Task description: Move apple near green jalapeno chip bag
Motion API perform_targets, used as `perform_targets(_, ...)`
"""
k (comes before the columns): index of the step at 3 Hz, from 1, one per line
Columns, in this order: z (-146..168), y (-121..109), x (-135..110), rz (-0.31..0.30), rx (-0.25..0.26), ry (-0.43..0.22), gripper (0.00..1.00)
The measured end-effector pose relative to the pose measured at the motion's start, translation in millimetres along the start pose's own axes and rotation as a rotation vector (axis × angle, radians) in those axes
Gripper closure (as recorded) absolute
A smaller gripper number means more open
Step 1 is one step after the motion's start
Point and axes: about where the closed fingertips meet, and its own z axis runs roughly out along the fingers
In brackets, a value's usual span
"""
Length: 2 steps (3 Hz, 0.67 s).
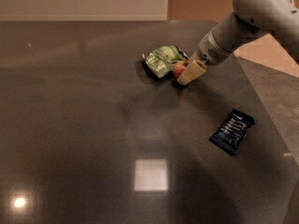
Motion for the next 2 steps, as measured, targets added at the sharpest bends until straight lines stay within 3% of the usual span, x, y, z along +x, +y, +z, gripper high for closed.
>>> perform_targets(1,2.2,0.7,-0.3,-0.001,-0.004,0.001,0.00)
perform_targets(2,2.3,0.7,-0.3,-0.001,-0.004,0.001,0.00)
